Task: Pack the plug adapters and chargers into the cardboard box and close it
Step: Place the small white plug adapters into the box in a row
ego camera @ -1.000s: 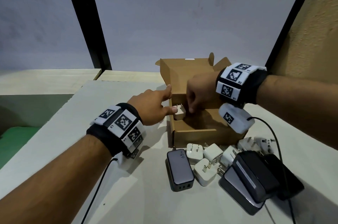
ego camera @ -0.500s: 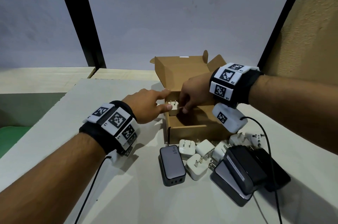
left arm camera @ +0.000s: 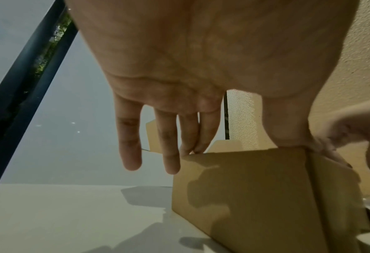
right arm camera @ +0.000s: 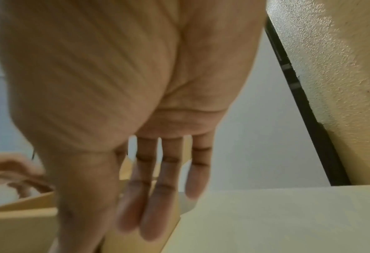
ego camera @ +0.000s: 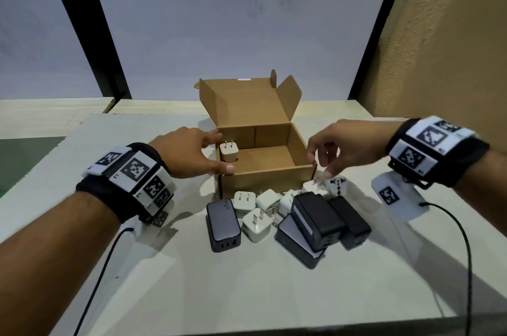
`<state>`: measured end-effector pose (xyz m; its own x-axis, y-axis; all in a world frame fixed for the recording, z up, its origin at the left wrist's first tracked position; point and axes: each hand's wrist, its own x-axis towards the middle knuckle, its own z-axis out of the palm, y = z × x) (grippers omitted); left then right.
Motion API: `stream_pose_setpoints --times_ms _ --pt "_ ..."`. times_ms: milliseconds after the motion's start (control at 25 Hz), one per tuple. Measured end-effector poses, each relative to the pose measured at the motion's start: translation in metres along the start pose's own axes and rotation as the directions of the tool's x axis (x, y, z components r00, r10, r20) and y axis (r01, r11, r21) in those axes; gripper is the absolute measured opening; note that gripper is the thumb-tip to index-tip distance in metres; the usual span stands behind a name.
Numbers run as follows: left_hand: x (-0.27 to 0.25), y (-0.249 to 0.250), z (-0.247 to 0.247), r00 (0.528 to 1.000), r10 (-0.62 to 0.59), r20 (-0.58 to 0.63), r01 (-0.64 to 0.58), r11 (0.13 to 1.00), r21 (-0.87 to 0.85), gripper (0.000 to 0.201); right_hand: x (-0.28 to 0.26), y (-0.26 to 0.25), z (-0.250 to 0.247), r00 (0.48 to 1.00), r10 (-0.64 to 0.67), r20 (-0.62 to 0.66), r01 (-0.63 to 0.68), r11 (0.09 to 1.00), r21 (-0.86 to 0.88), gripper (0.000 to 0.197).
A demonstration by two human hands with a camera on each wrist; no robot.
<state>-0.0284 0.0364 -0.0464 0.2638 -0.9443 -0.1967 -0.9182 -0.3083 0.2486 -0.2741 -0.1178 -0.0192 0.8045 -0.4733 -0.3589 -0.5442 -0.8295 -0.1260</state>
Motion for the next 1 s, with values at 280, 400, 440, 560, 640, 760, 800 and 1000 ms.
stream_pose_setpoints --times_ms 280,400,440,560,640,760,800,1000 --pt "-0.002 -0.005 0.003 0.998 -0.011 0.056 0.013 1.000 -0.023 0.094 -0.012 -0.013 0.024 0.982 -0.085 -0.167 0.066 0.991 -0.116 0.021" --pt "0.000 -0.006 0.004 0.997 -0.031 0.072 0.033 0.999 -0.025 0.098 -0.007 -0.013 0.033 0.982 -0.091 -0.165 0.056 0.977 -0.205 0.019" --pt "0.000 -0.005 0.004 0.997 -0.034 0.073 0.036 0.999 -0.022 0.098 -0.006 -0.012 0.035 0.981 -0.089 -0.172 0.052 0.976 -0.210 0.019" --pt "0.001 -0.005 0.004 0.997 -0.044 0.064 0.042 0.999 0.025 0.101 -0.004 -0.006 0.035 0.980 -0.091 -0.176 0.054 0.977 -0.209 0.016" --pt "0.000 -0.006 0.004 0.997 -0.051 0.060 0.048 0.998 0.040 0.104 -0.006 -0.005 0.029 0.976 -0.087 -0.199 0.055 0.986 -0.159 0.015" --pt "-0.002 -0.005 0.004 0.997 -0.061 0.054 0.058 0.997 0.048 0.100 -0.019 -0.007 0.002 0.968 -0.068 -0.242 0.061 0.998 -0.036 0.011" --pt "-0.002 -0.003 0.003 0.996 -0.068 0.050 0.065 0.996 0.056 0.099 -0.021 -0.009 -0.011 0.962 -0.065 -0.263 0.070 0.997 0.010 0.010" --pt "-0.002 0.002 -0.001 0.998 -0.053 0.036 0.047 0.988 0.147 0.098 0.021 -0.035 -0.043 0.926 -0.168 -0.339 0.128 0.982 -0.137 0.016"
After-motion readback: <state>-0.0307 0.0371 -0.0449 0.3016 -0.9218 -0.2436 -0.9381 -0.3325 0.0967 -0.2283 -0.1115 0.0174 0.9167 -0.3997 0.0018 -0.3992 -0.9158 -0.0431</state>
